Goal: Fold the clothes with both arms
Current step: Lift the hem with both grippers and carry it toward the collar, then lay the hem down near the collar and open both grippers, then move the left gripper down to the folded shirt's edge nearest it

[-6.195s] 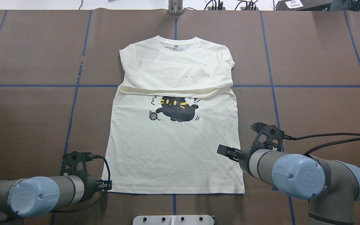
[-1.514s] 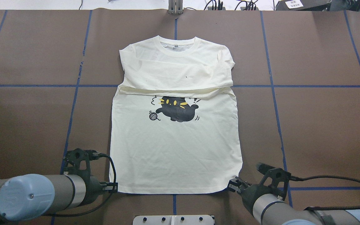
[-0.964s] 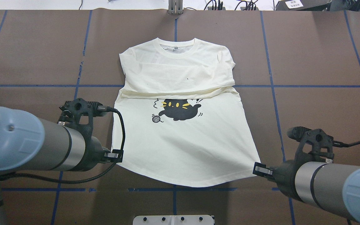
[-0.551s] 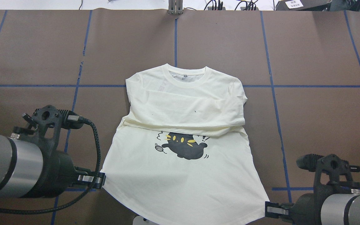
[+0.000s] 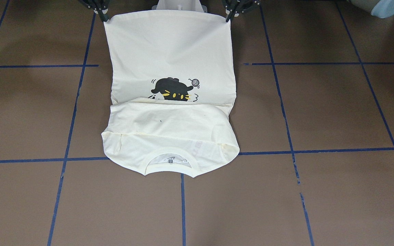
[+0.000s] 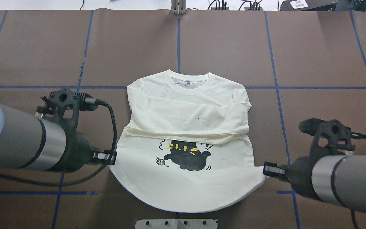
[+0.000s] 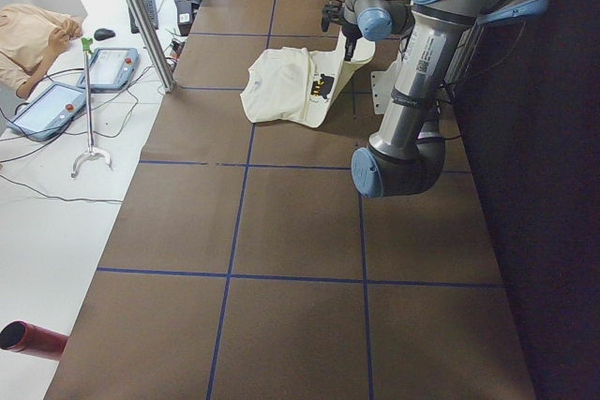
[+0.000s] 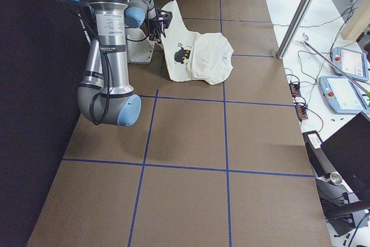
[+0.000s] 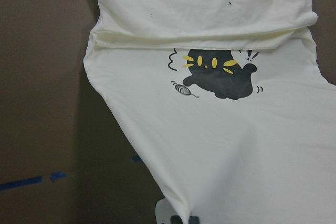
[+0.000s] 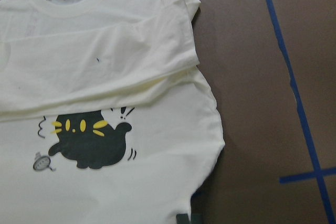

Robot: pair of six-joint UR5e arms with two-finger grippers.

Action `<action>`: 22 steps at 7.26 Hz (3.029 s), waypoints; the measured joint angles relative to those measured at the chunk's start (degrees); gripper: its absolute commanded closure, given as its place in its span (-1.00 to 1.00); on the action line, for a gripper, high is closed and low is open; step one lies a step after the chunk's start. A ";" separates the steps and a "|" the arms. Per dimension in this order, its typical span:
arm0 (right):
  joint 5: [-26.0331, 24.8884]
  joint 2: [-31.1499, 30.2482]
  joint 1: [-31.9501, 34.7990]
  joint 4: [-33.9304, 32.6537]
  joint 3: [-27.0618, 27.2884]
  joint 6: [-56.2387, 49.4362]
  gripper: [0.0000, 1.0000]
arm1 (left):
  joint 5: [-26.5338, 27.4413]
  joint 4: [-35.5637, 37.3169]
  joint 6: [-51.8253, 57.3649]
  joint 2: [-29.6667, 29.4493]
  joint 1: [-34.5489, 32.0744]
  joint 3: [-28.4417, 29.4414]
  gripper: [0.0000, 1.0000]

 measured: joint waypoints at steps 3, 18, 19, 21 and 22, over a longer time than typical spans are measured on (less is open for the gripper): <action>3.71 9.91 14.24 0.54 -15.94 -7.61 1.00 | 0.42 -7.53 7.06 -4.18 -9.03 14.25 1.00; 2.81 12.55 20.22 21.06 -48.69 -14.66 -1.00 | 8.58 -34.83 10.02 -11.48 -12.51 54.82 -1.00; 1.42 12.59 20.20 21.07 -48.96 -15.64 -1.00 | 8.50 -36.85 10.06 -10.39 -12.36 54.23 -1.00; 2.36 12.73 21.77 21.15 -47.37 -21.07 -1.00 | 7.82 -40.25 11.14 -6.54 -12.18 48.48 -1.00; 3.78 12.76 22.51 21.26 -46.45 -22.78 -1.00 | 7.11 -40.73 11.76 -3.79 -11.75 44.37 -1.00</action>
